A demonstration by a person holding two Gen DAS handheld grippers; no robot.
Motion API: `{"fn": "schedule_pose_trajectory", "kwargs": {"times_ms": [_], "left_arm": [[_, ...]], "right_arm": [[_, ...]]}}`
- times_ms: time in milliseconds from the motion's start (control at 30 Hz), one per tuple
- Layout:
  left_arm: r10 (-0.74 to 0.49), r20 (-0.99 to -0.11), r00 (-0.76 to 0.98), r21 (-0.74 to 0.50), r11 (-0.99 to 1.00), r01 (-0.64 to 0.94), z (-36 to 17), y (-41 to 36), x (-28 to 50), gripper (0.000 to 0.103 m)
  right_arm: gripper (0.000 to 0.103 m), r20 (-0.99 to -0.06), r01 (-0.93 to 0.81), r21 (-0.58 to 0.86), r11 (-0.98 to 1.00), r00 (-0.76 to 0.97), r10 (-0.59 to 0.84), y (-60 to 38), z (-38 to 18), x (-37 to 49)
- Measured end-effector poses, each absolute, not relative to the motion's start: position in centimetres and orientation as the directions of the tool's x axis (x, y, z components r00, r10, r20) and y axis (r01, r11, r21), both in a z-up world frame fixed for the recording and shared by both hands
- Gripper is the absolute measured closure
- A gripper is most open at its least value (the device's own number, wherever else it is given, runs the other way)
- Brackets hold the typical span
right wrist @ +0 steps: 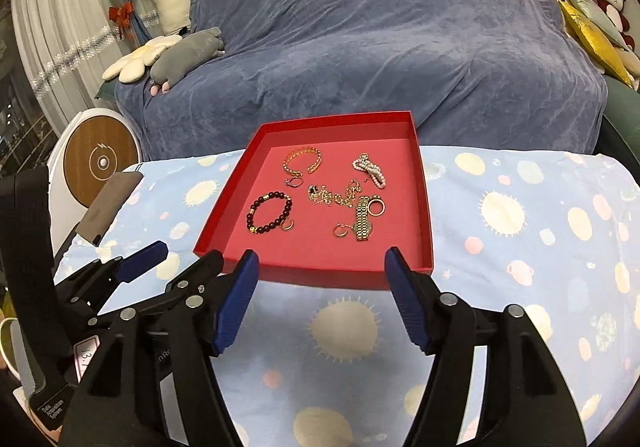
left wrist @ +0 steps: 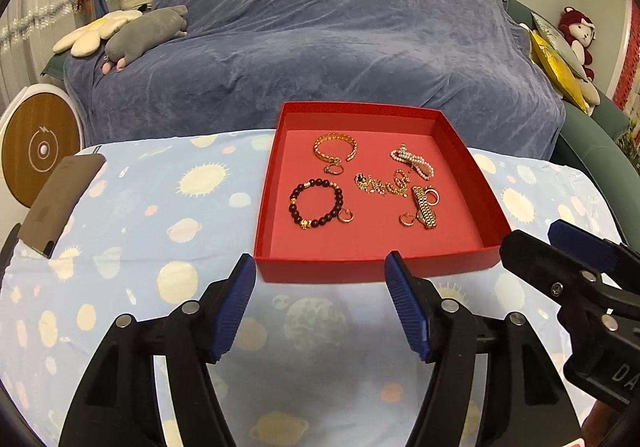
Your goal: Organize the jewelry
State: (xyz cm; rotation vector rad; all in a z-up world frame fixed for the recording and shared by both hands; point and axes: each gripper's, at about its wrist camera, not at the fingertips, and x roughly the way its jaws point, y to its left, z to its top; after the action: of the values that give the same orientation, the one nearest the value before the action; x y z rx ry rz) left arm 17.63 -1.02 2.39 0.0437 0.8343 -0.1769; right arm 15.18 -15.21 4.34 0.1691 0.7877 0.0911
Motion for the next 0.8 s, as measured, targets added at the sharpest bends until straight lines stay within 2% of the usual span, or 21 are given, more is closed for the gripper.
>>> {"fn": "schedule_pose_trajectory", "kwargs": {"times_ms": [133,200,400,533,800], "left_arm": [[-0.117,-0.727,0.677,0.007,0.984,0.178,2.7,-0.9,15.2,0.036],[-0.108,-0.717,0.689,0.023,0.984,0.177,2.8,-0.8,13.9,0.032],[-0.095,-0.723,0.684,0.055,0.979,0.195,2.2,-0.8,12.2,0.031],[-0.071,-0.726,0.684,0.076,0.98,0.181,1.6,-0.4,12.2,0.028],[-0.119,-0.749,0.652,0.009,0.982,0.188,1.7,0.1,11.9,0.025]], "right_arm": [[0.03,-0.685,-0.011,0.158,0.987,0.719,0.118,-14.4,4.2,12.6],[0.029,-0.687,-0.009,0.162,0.987,0.716,0.119,-14.3,4.0,11.7],[0.028,-0.685,-0.007,0.117,0.993,0.723,0.086,-14.4,3.6,9.8],[0.015,-0.666,0.035,0.086,0.996,0.745,0.031,-15.3,3.5,9.1],[0.012,-0.7,0.064,0.074,0.995,0.714,0.006,-15.6,1.5,9.0]]}}
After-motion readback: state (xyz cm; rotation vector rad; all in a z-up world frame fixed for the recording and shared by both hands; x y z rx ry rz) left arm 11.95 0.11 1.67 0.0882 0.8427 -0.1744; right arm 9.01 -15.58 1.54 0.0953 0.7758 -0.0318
